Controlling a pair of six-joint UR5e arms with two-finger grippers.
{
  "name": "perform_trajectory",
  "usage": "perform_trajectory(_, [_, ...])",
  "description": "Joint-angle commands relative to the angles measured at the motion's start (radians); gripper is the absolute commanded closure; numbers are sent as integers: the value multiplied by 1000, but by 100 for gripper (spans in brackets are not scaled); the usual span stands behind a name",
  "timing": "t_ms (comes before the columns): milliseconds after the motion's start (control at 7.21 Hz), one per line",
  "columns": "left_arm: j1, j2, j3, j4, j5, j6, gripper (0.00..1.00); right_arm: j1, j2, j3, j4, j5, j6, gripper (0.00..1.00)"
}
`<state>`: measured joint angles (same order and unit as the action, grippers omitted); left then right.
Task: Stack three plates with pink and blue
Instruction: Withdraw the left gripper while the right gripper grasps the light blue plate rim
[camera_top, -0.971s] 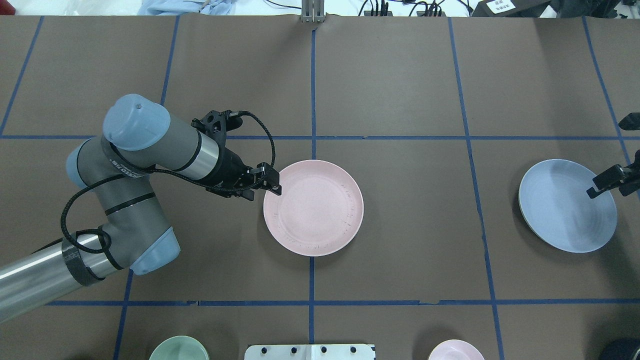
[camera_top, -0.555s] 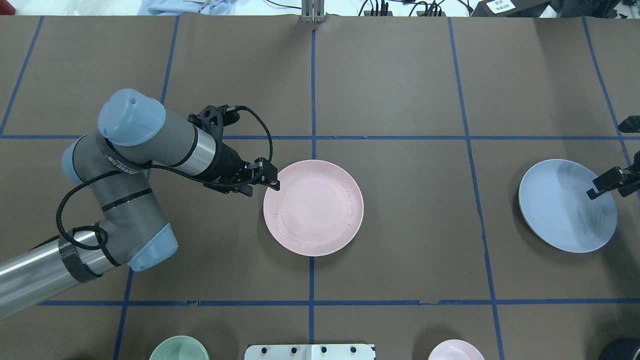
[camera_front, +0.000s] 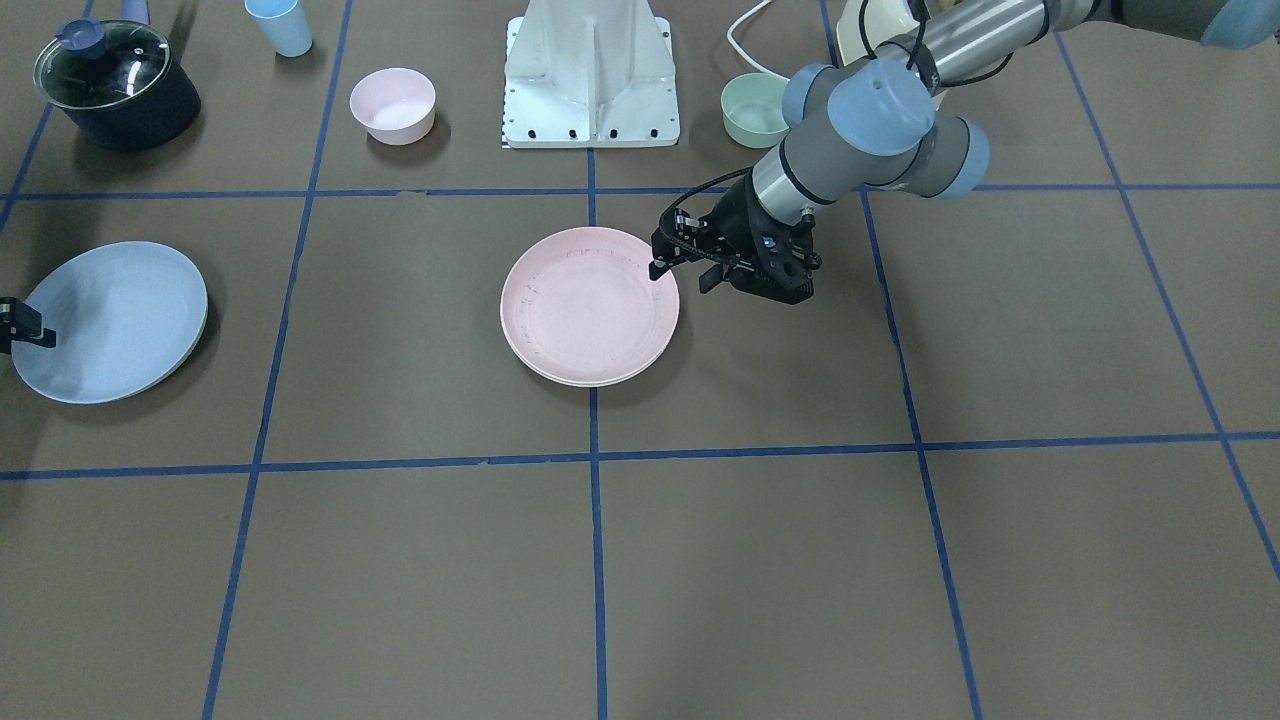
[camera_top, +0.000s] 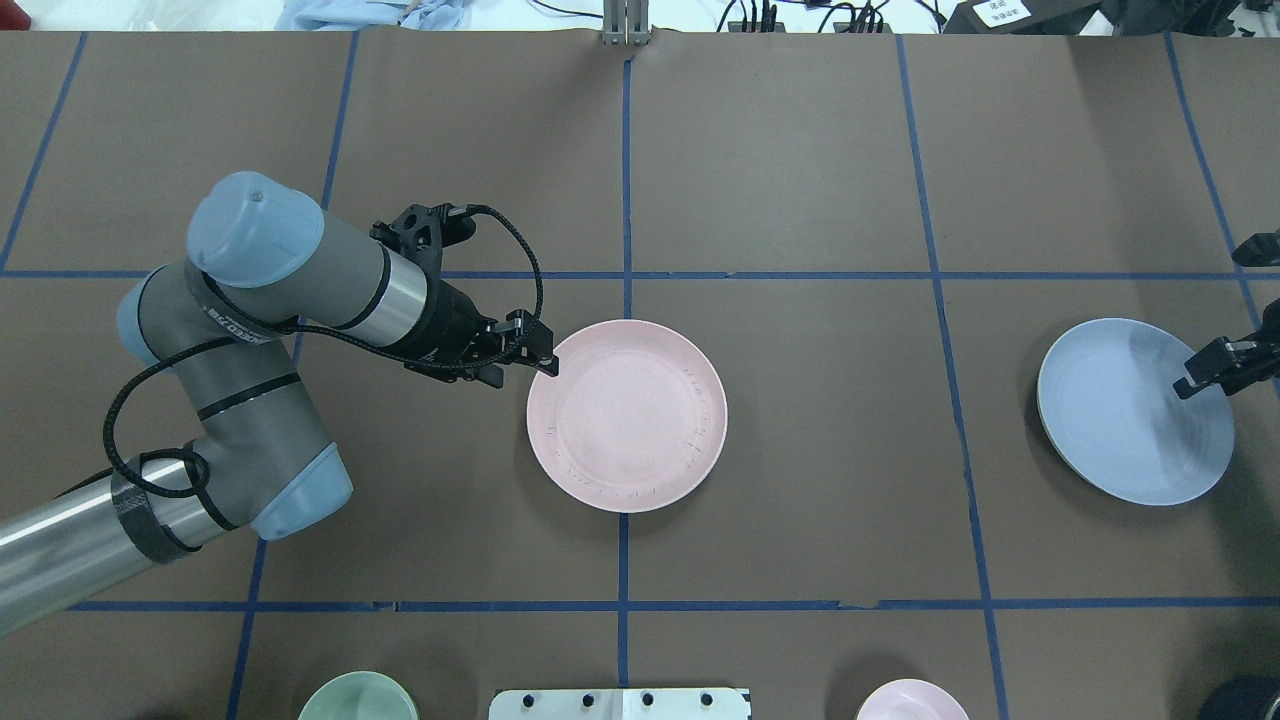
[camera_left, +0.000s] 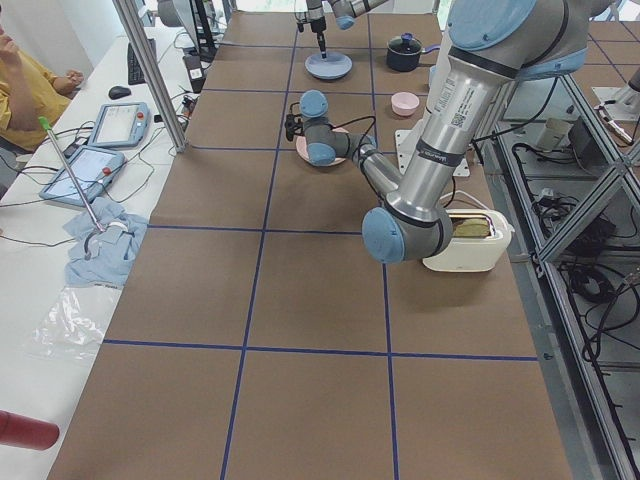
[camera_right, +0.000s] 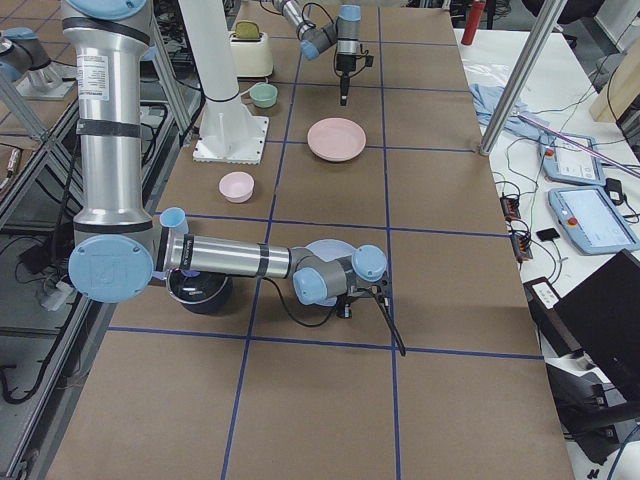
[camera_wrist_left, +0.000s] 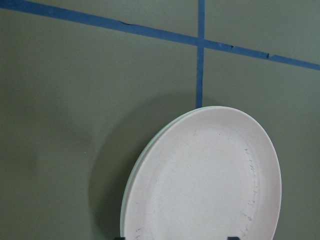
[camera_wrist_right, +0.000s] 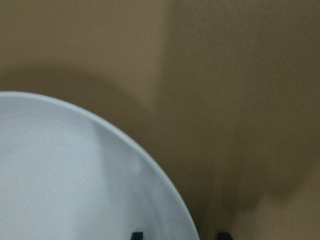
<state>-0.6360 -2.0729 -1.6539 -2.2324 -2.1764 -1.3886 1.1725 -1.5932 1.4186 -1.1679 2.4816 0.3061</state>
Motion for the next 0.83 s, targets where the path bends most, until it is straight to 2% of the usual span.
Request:
perform_trajectory(0, [-5, 4, -6, 0, 0, -1, 24, 1, -1, 8, 34, 10, 4, 100])
perform_trajectory(139, [-8, 5, -7, 0, 0, 0, 24, 1, -2, 8, 43, 17, 4, 100])
perform_trajectory(277, [-33, 23, -33, 0, -6, 2, 24, 1, -2, 37, 42, 64, 7, 100])
perform_trajectory(416, [-51, 98, -90, -3, -10, 26, 24, 1, 2, 67, 43, 120, 87, 100])
perform_trajectory(694, [-105, 154, -106, -1, -10, 138, 24, -34, 35, 195, 95, 122, 399, 100])
